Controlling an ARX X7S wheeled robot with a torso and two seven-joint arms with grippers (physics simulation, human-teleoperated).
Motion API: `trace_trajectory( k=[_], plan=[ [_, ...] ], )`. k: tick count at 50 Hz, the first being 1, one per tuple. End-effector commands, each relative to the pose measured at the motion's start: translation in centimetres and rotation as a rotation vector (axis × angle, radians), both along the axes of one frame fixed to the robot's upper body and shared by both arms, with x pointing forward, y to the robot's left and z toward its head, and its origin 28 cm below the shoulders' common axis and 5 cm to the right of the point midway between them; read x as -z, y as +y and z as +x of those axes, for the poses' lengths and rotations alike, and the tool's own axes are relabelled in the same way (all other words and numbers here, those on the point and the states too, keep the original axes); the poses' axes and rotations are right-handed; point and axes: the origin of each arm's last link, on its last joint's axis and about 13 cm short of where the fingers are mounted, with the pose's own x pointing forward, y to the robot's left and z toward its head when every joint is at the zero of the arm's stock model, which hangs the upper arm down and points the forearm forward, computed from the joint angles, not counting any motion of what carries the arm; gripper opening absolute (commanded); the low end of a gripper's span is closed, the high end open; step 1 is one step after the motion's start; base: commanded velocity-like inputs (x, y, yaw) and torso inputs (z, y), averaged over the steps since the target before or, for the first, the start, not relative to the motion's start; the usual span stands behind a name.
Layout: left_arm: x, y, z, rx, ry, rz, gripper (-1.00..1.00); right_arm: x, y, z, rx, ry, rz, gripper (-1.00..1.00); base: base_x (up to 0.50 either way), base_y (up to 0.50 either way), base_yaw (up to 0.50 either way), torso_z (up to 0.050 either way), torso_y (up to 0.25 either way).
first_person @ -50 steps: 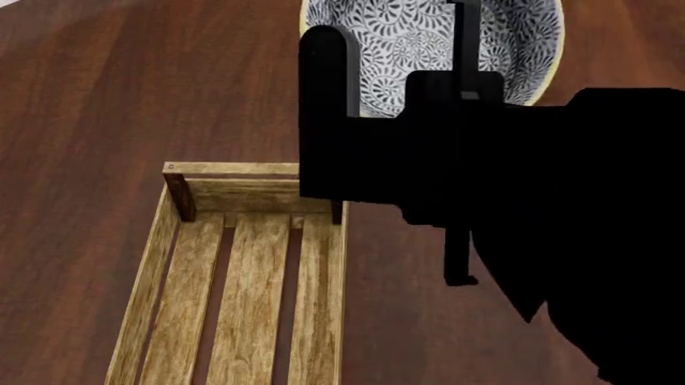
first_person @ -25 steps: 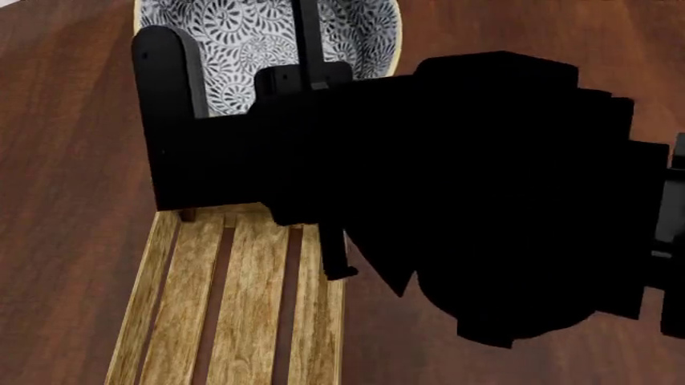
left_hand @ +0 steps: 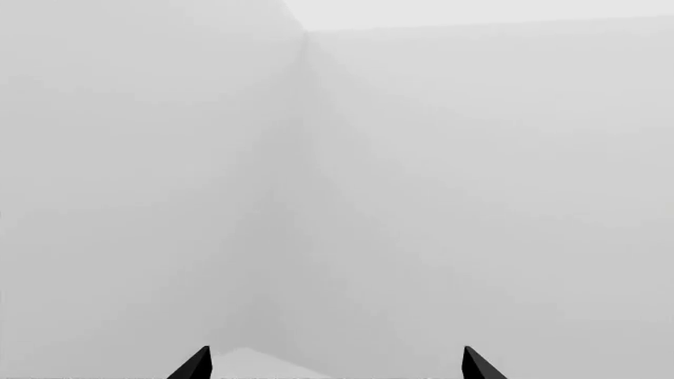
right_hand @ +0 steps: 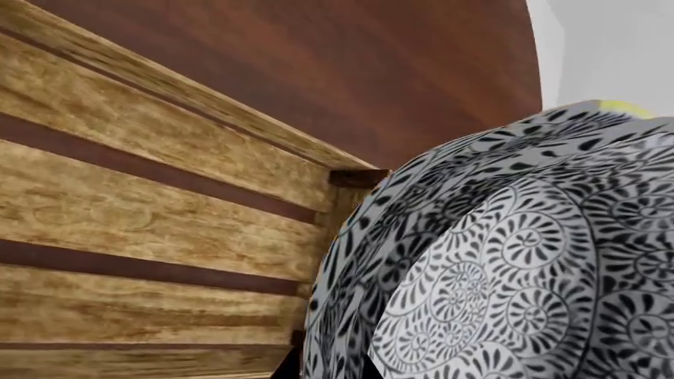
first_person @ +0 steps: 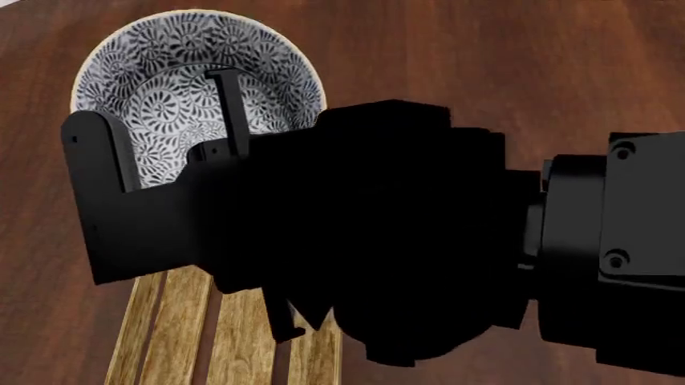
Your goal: Stack the left bowl on the right bowl and place them in the tray.
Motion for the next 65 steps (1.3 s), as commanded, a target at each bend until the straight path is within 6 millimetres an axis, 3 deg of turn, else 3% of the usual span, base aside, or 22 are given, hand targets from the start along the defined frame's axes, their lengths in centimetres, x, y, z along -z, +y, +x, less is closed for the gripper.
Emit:
trace_trajectory(
  k=[1,32,65],
  plan=[
    [0.2,0.1,0.1,-0.002,0.004,-0.004,1.0,0.7,1.1,0.2,-0.036,-0.005,-0.03,-1.0,0.0,0.0,0.0,0.0,0.0],
    [0.7,0.5,0.5,-0.006,0.008,-0.019,1.0,5.0,1.5,0.0,-0.038,0.09,-0.09,-1.0,0.0,0.0,0.0,0.0,0.001],
    [0.6,0.4,0.5,-0.014,0.02,-0.011,1.0,10.4,1.4,1.3,-0.016,0.199,-0.099,-1.0,0.0,0.0,0.0,0.0,0.001]
  ],
)
